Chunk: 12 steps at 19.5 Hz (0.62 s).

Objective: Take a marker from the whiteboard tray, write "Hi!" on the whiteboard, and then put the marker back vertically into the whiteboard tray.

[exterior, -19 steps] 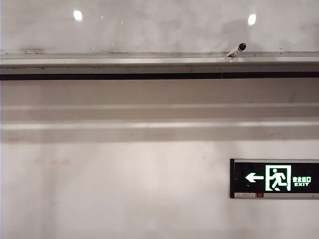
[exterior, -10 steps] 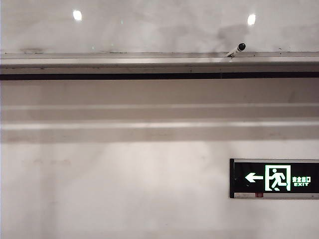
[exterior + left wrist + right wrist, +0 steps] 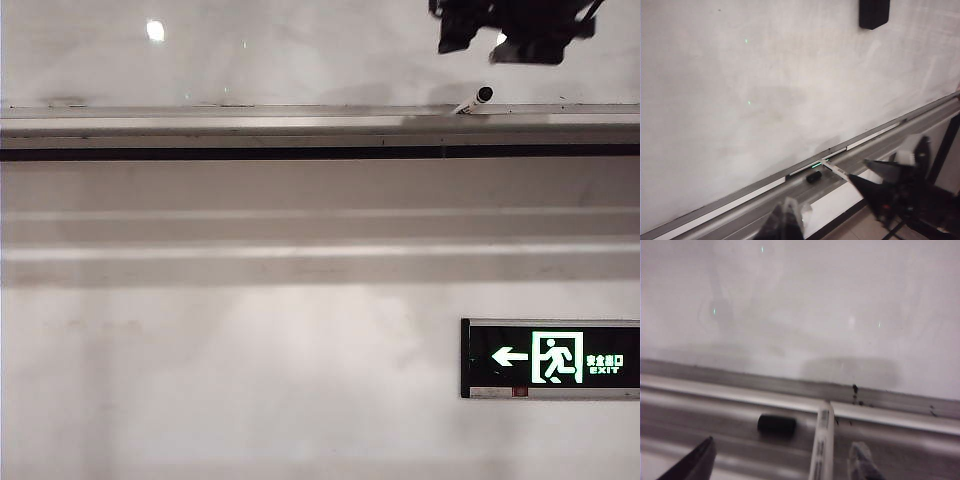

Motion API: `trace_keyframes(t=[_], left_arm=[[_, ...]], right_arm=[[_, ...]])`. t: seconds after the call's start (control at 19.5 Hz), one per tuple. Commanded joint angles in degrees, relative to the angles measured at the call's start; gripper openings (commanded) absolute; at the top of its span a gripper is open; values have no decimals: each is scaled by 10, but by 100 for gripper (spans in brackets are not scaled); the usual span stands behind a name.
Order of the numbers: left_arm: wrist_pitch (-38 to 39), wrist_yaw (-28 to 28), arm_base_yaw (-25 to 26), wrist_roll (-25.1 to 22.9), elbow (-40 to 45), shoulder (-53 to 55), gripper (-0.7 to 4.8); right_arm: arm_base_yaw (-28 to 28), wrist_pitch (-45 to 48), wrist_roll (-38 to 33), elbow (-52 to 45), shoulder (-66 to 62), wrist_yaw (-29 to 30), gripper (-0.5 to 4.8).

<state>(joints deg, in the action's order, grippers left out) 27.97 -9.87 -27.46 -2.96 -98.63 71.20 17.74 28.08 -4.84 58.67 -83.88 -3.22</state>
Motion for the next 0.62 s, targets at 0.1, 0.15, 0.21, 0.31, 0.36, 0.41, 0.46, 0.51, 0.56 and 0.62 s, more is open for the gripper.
trace_keyframes(t=[0.1,0.15,0.21,0.31,0.36,0.41,0.46,0.51,0.56,0.62], left_arm=[[-8,-4,0,0,-2,-1,-6],[-7,-4,0,0,-2,-1,-6],[-8,-4,0,0,-2,-1,-6],[-7,-5,0,0,-2,-1,-6],[-7,-5,0,0,-2,-1,-6],[-7,-5,0,0,-2,-1,-6],[-7,-5,0,0,-2,-1,-6],[-7,-5,0,0,-2,-1,-6],[-7,-5,0,0,-2,-1,-6],[-8,-4,0,0,-2,-1,-6]], right_arm=[[-2,41,4,2,-34,-12,345],[-2,41,4,2,-41,-12,345],[-5,41,4,2,-46,-15,345],[-6,44,4,2,-54,-31,345],[-12,51,4,2,-58,-31,345],[-17,53,4,2,-59,-31,345],[-21,56,4,2,-62,-31,345],[-28,61,4,2,-66,-26,345],[-32,61,4,2,-67,-16,345],[-36,64,4,2,-69,-2,336]])
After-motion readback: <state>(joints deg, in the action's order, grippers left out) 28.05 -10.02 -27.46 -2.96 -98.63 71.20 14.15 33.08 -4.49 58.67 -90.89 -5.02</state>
